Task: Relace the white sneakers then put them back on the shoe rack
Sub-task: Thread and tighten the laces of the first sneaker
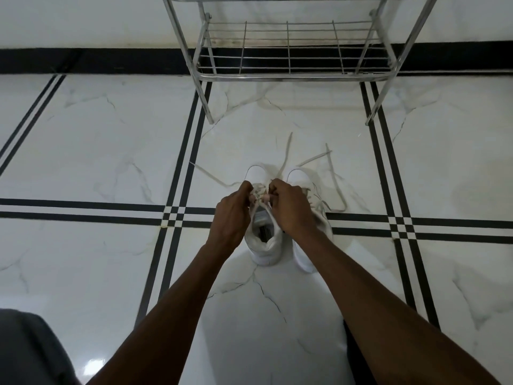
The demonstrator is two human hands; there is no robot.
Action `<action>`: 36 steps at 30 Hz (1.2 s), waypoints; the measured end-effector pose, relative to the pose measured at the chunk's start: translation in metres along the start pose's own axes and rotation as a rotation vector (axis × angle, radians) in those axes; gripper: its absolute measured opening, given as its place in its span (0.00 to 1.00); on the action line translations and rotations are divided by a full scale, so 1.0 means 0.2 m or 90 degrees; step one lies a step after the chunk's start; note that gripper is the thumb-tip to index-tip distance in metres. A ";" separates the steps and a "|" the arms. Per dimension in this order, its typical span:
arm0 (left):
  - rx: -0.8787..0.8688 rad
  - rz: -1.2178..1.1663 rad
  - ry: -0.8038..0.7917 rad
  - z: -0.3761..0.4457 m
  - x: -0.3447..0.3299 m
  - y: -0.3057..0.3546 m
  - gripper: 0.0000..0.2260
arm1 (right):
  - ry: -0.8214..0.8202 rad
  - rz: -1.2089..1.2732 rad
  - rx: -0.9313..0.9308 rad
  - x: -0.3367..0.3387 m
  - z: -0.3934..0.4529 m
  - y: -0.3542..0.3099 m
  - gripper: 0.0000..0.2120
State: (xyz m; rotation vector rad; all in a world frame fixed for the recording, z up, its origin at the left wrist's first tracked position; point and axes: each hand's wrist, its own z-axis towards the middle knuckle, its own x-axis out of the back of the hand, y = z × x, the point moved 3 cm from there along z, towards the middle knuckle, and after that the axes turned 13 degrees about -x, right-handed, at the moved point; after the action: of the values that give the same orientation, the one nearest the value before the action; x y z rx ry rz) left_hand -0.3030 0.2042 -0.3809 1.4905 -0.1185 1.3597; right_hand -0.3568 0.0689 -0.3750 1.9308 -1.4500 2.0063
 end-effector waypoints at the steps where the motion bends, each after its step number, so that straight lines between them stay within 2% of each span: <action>1: -0.001 0.002 -0.001 0.00 0.00 0.01 0.06 | 0.012 -0.025 -0.006 -0.01 -0.01 0.00 0.04; 5: 0.022 -0.001 0.006 0.00 0.02 0.02 0.07 | 0.043 -0.072 -0.032 -0.06 -0.03 -0.01 0.10; 9: 0.072 -0.044 0.013 -0.01 0.01 0.01 0.04 | 0.016 -0.036 -0.047 -0.06 -0.01 -0.01 0.04; 12: 0.158 -0.142 0.053 -0.03 0.01 -0.01 0.05 | -0.062 0.060 -0.051 -0.06 0.03 0.00 0.05; 16: 0.287 -0.374 0.075 -0.07 0.03 -0.06 0.16 | -0.131 0.259 -0.082 -0.02 0.04 -0.03 0.05; 19: 0.269 -0.463 0.117 -0.04 0.09 -0.04 0.15 | -0.131 0.381 -0.105 0.05 0.04 -0.05 0.05; 22: 0.176 -0.431 0.152 0.03 0.16 0.00 0.13 | -0.154 0.300 -0.072 0.08 0.05 -0.08 0.06; 25: 0.108 -0.381 0.159 0.07 0.21 0.03 0.12 | -0.308 0.123 0.003 0.07 0.04 -0.14 0.10; 27: 0.086 -0.380 0.137 0.08 0.22 0.04 0.12 | -0.386 0.092 0.031 0.09 0.01 -0.19 0.08; 33: 0.149 -0.438 0.022 0.05 0.17 0.04 0.18 | -0.260 0.044 0.086 0.21 0.05 -0.20 0.15; 36: 0.155 -0.442 0.004 0.04 0.13 0.03 0.21 | -0.230 0.018 0.112 0.25 0.06 -0.17 0.10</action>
State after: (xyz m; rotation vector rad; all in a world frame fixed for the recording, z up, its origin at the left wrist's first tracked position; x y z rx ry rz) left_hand -0.2930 0.2092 -0.3553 1.5241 0.5421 0.8287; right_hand -0.3395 0.0531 -0.3171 2.4655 -1.4061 1.9294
